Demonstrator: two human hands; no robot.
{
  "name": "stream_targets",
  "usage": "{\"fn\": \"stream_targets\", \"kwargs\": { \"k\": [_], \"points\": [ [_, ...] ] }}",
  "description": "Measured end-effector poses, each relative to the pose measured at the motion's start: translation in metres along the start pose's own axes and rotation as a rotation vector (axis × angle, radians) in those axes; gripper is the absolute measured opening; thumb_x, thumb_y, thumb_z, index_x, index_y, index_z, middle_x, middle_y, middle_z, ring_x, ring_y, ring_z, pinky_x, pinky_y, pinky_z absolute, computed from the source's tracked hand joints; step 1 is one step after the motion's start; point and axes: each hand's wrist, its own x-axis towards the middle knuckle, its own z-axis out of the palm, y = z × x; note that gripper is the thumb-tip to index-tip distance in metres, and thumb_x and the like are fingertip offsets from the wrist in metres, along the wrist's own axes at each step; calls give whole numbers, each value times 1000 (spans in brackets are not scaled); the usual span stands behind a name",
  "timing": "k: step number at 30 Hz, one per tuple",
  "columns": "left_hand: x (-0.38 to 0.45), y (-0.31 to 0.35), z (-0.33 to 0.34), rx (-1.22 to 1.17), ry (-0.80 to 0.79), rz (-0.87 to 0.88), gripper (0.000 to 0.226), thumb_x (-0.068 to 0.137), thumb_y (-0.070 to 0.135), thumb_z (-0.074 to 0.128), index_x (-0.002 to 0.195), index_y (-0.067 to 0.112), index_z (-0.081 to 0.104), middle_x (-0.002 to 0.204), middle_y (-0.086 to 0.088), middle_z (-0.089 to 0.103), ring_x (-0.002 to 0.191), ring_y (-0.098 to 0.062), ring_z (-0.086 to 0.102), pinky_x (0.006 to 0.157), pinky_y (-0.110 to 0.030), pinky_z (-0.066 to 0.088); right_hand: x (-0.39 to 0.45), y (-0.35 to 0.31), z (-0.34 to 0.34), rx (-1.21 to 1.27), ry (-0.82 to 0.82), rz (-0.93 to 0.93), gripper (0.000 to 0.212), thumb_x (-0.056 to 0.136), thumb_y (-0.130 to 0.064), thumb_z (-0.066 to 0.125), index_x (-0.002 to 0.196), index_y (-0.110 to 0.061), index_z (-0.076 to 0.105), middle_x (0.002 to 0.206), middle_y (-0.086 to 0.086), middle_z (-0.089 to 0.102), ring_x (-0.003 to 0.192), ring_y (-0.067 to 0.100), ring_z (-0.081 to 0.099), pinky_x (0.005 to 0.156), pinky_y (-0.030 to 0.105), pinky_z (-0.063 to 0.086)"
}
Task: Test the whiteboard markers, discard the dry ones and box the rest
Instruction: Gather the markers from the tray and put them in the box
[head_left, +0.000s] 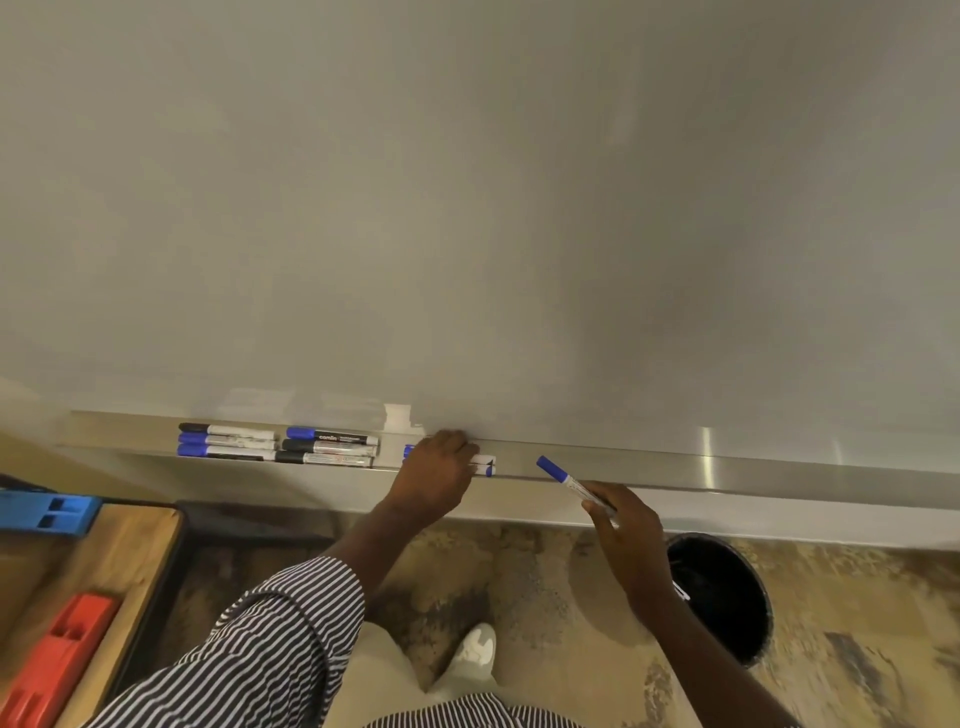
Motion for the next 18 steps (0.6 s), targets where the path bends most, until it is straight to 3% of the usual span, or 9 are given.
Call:
{"fn": "stream_targets", "kwargs": {
  "k": [4,9,11,13,18],
  "points": [
    [-13,1,-2,-50,26,-7,31,83,16,74,114,11,71,108,-8,71,95,-29,68,78,-38,57,9,-8,9,-64,31,-126,23,95,-11,69,115,-22,69,103,-16,65,93,0,62,79,20,52],
    [-29,4,-2,-88,40,-36,43,87,17,74,129,10,66,126,-10,69,113,-29,66,97,-43,55,27,-20,27,-120,35,-219,26,90,-3,72,115,-11,73,100,-7,58,87,6,55,75,4,44],
    [-34,3,0,-76,57,-17,46,86,17,77,130,10,65,129,-11,68,118,-30,65,100,-43,54,34,-24,37,-130,21,-241,24,92,-4,71,115,-9,72,100,-4,59,89,10,57,77,8,48],
    [-38,2,2,-68,63,-1,48,86,17,78,132,11,65,132,-10,67,121,-30,65,103,-44,51,41,-28,47,-131,-2,-254,22,95,-7,68,117,-7,71,104,2,62,95,15,60,79,20,55],
    [-47,-3,2,-104,45,-18,50,94,21,68,142,14,57,145,-9,58,135,-29,55,114,-44,37,54,-39,70,-121,-42,-292,26,100,-9,60,125,-6,66,115,8,63,107,23,62,90,28,55]
  ]
}}
